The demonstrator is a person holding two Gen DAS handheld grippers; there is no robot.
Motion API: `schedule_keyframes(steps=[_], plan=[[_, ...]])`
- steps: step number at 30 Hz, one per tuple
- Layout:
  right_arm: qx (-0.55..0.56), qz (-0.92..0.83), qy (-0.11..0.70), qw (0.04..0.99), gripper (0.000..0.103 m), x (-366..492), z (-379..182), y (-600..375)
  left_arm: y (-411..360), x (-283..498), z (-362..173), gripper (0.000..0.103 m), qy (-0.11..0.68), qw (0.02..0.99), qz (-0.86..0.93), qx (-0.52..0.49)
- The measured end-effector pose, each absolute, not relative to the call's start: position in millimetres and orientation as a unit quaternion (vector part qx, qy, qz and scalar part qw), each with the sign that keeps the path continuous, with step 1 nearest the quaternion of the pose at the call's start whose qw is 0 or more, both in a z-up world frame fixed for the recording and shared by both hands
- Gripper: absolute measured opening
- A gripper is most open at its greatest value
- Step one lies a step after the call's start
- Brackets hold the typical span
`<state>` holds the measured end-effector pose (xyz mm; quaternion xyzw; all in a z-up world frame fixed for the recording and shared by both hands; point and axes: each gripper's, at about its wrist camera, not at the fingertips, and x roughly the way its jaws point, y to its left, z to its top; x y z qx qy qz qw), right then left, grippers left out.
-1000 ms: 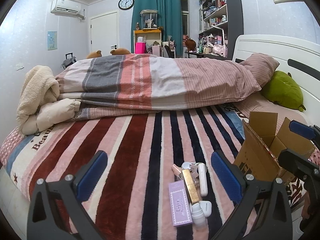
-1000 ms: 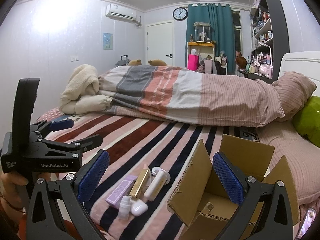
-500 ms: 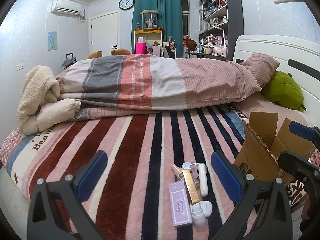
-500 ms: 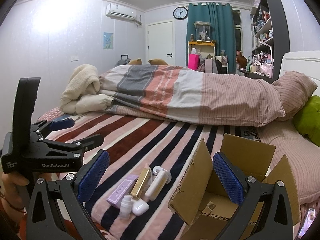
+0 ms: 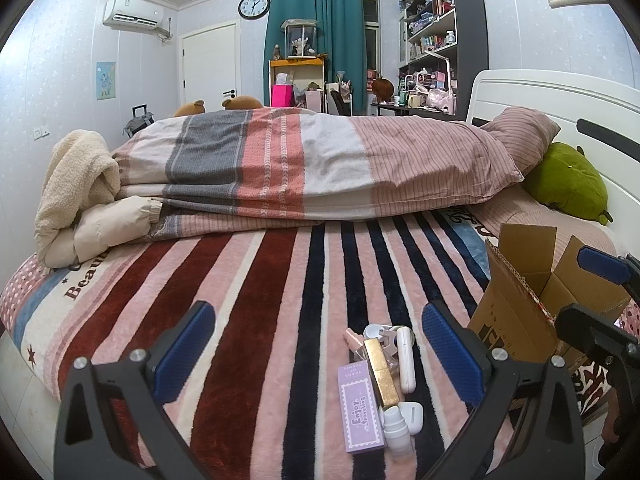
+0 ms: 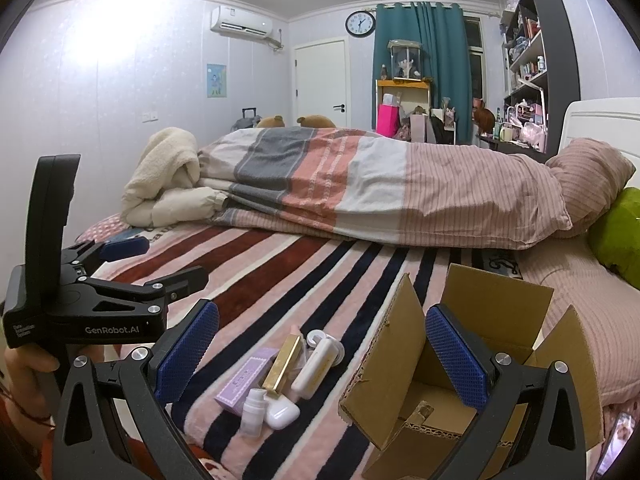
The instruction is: Organize rigid objects
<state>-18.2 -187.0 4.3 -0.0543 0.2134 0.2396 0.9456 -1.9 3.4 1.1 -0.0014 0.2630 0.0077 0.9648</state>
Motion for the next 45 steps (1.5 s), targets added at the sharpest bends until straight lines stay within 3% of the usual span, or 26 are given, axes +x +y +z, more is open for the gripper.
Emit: schedule_keyframes(steps=[16,28,31,37,45], plan=[[-0.053,0.241,0.221,0.943,0.103,-20,-1,-186,19,-1,0,0.103,0.262,0.965,0.008,-0.011],[-0.126,0.283,0.229,0.923,0.103,-27,0,-118,90,10,-17,0.103,0.259,0.963,0.042,-0.054],[-0.141,0.315,0.262,0.901,0.085,-20,-18,-92,112,15,-36,0.103,0.271,0.959,0.052,-0.063],[-0.166,0.347,0.385,0.839,0.064,6,-85,-58,140,27,-83,0.103,0.301,0.950,0.047,-0.069],[-0.149,0.314,0.476,0.807,0.059,31,-134,-61,142,41,-119,0.103,0.323,0.944,0.018,-0.060]])
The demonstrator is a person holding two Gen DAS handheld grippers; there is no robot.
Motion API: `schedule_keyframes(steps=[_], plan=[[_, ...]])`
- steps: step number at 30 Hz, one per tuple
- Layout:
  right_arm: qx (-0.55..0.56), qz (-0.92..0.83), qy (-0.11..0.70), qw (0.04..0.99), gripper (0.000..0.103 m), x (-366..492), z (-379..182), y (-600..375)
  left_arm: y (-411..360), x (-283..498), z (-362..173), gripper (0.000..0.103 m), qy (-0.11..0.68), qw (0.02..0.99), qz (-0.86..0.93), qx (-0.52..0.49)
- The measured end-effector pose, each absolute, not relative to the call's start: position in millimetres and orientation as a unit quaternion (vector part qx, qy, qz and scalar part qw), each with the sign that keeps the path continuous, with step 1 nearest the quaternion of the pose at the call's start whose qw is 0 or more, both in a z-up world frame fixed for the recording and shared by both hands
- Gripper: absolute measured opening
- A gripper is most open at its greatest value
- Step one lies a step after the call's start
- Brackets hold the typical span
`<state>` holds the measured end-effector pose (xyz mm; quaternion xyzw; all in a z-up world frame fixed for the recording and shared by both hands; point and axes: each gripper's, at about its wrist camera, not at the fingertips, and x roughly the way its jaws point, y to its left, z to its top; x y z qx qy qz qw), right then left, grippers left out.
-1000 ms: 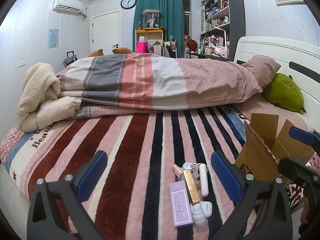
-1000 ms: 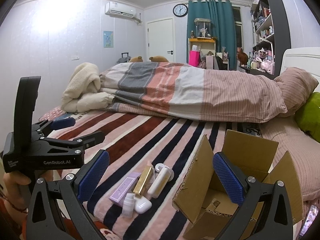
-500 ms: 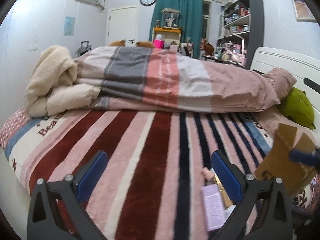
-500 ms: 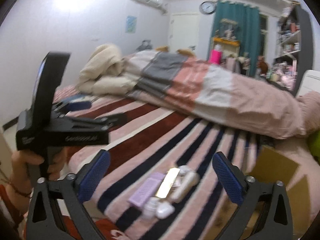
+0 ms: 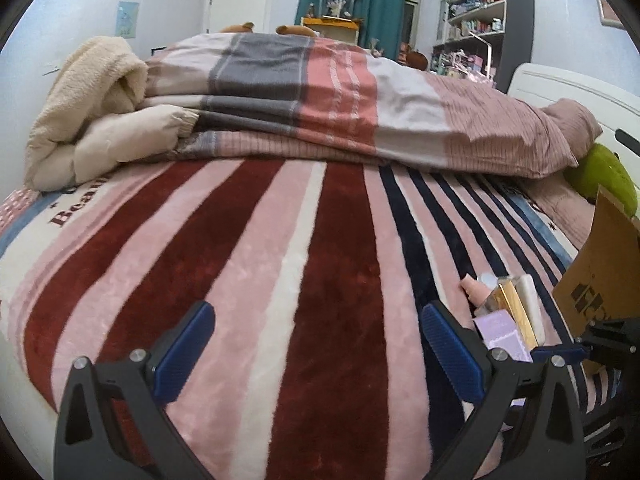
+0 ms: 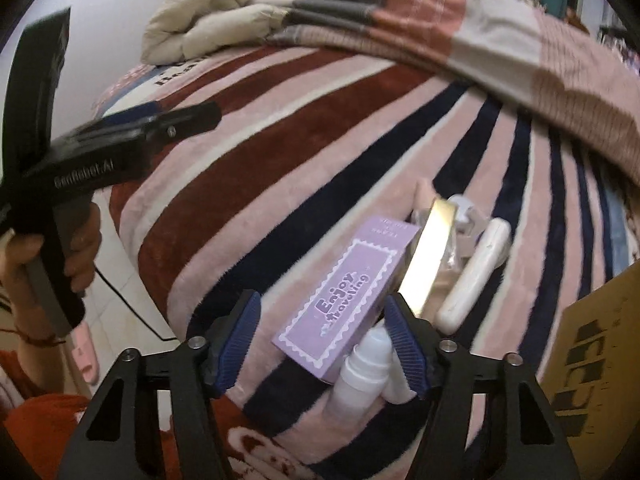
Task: Organize rigid objects
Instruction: 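Grasp the lilac 'Enjoy traveling' box with the right gripper, then carry the lilac box into the cardboard box and open the right gripper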
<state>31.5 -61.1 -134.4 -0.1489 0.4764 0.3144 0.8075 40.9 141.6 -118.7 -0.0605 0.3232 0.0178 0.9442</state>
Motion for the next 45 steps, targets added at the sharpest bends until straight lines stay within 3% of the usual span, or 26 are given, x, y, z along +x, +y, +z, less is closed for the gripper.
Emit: schedule_keyframes(steps=[11,15,23,30,32,35,37,45], plan=[[-0.204,0.301,0.501,0.785,0.057,50,-151,-33,135,43,-120,0.103,0.322,0.945,0.004,-0.050],[-0.206,0.304,0.513,0.776,0.038,55,-160,-30,141,38,-121,0.103,0.311,0.948,-0.014,-0.062],[-0.201,0.336,0.454,0.800,0.034,49,-134,-24,131,37,-103,0.103,0.321,0.935,-0.137,-0.070],[-0.173,0.371,0.366,0.835,0.034,38,-69,-36,84,45,-49,0.102,0.310,0.914,-0.248,-0.080],[-0.168,0.369,0.338,0.849,0.034,32,-50,-48,65,47,-31,0.097,0.305,0.909,-0.272,-0.082],[-0.152,0.362,0.311,0.866,0.034,25,-28,-70,34,49,-8,0.072,0.301,0.904,-0.295,-0.073],[-0.141,0.353,0.294,0.877,0.034,23,-16,-90,11,52,4,0.050,0.304,0.898,-0.311,-0.068],[-0.088,0.298,0.274,0.910,0.033,21,11,-196,-104,76,31,0.046,0.317,0.878,-0.358,-0.022]])
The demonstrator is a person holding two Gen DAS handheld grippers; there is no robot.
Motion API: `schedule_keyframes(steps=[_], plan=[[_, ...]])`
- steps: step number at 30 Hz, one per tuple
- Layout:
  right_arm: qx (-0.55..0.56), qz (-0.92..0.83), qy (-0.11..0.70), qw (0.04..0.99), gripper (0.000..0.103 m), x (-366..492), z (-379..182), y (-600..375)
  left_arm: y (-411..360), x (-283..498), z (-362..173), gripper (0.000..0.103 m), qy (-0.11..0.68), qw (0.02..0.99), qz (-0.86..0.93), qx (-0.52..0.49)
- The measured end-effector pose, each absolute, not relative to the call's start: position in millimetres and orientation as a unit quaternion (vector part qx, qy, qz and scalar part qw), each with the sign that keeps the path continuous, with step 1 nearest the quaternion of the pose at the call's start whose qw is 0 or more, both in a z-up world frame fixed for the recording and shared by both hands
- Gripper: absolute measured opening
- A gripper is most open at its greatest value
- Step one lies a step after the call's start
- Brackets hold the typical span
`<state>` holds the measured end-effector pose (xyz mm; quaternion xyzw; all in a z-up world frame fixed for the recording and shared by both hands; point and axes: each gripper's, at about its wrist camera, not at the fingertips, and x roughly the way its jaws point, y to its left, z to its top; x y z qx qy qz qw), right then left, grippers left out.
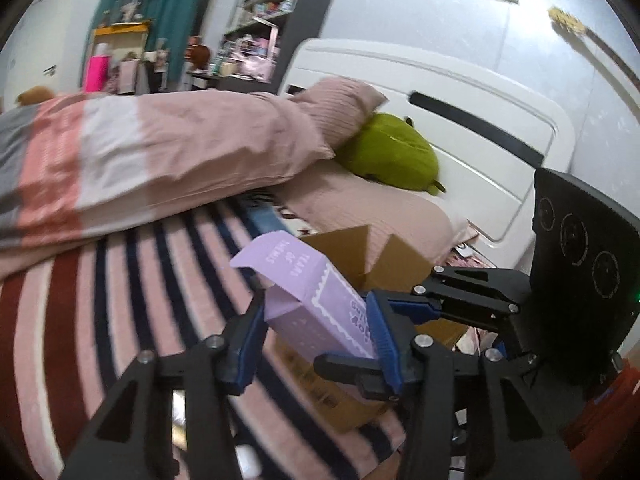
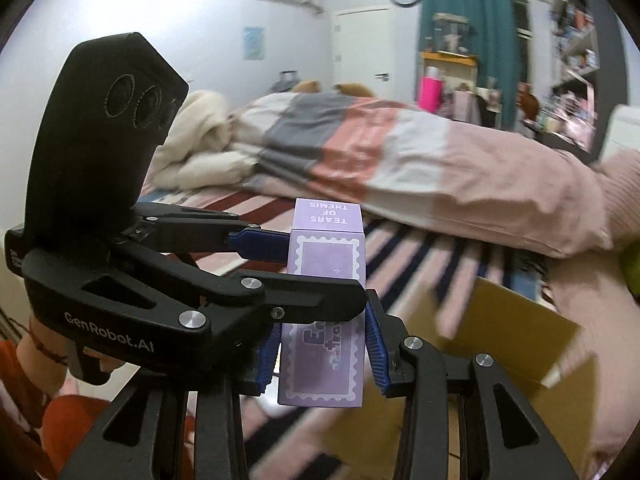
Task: Organize rigid objects
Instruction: 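Carry the lilac box into the cardboard box and open the right gripper, then grasp the white pump bottle with the right gripper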
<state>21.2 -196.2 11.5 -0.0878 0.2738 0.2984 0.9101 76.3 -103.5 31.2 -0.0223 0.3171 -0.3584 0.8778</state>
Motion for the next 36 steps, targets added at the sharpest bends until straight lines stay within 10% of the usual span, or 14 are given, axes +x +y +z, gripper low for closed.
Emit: schedule_keyframes(steps=[12,15,18,36], plan=[[-0.078,0.217,0.323,0.918,0.034,45,1,-290,-196,115,16,0.047,0.376,0.838,-0.396,0.012],[-0.075,0.213,0.339,0.913,0.043,50,-3,-297,-194,116,17,0.075,0.371,0.843,-0.389,0.016],[-0.079,0.204,0.344,0.913,0.062,50,-7,-296,-182,113,21,0.081,0.358,0.852,-0.381,0.018],[-0.116,0.285,0.320,0.896,0.071,11,12,-198,-13,60,31,0.088,0.301,0.916,-0.264,-0.025]])
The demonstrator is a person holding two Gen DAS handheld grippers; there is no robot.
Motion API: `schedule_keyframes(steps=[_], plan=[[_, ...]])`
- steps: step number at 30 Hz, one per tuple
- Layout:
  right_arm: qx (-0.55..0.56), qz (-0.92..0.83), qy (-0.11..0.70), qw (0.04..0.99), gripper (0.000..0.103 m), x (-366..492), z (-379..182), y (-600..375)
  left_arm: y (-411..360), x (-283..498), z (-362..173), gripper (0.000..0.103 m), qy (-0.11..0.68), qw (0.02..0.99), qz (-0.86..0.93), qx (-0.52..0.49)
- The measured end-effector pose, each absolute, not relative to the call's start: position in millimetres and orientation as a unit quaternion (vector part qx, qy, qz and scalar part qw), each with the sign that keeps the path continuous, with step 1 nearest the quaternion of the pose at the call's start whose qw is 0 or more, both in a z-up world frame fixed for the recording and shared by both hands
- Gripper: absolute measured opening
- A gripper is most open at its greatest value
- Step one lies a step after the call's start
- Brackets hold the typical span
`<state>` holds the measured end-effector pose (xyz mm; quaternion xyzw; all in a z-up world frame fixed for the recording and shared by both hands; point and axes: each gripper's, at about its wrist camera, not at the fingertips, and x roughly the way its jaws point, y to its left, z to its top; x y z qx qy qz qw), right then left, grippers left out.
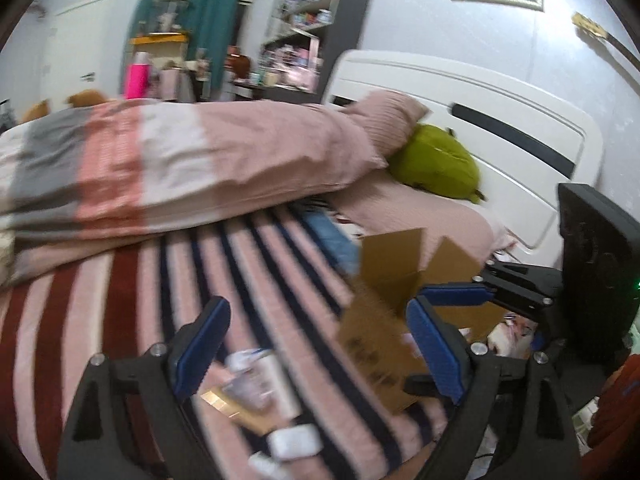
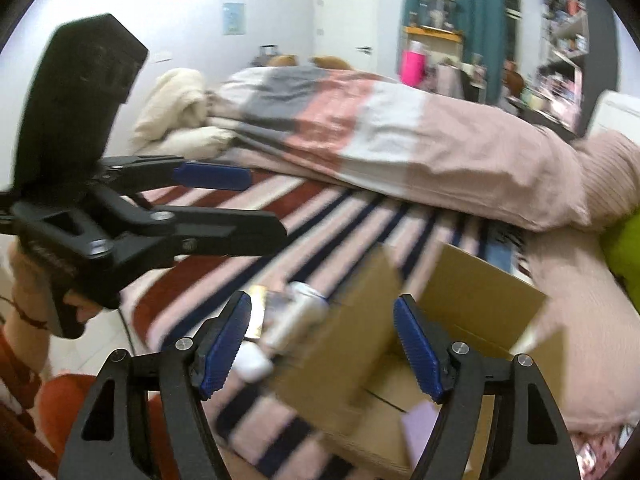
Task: Organize rigid objects
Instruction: 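Grasp the white pump bottle with the right gripper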
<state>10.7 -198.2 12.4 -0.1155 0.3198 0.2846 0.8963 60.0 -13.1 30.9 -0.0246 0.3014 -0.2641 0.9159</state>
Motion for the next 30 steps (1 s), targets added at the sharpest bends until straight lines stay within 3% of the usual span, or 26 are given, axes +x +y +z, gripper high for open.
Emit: schedule_keyframes(steps=[6,11,19,21,27,30], plan=[[-0.105,0.375,0.346,0.854,0.071,6,-3,-134,60,41,0,0.088,0.301,0.934,-0.190,-0.036],[-0.137,0.393,0.399,0.817,0.069,10,-48,-89,97,32,-37,0.088,0.305,0.937,-0.164,-0.045],[-0.150,0.361,0.508,0.768,0.044,26,-133,-73,107,31,-89,0.088,0.332,0.927,-0.170,-0.039],[-0.154,0.351,0.525,0.759,0.042,31,-148,-72,108,32,-95,0.088,0.337,0.925,-0.173,-0.041],[-0.164,0.332,0.554,0.745,0.022,42,-165,-65,108,34,-106,0.088,0.346,0.920,-0.178,-0.048],[-0.171,0.329,0.543,0.753,0.021,42,-162,-63,104,35,-106,0.088,0.350,0.917,-0.186,-0.050]])
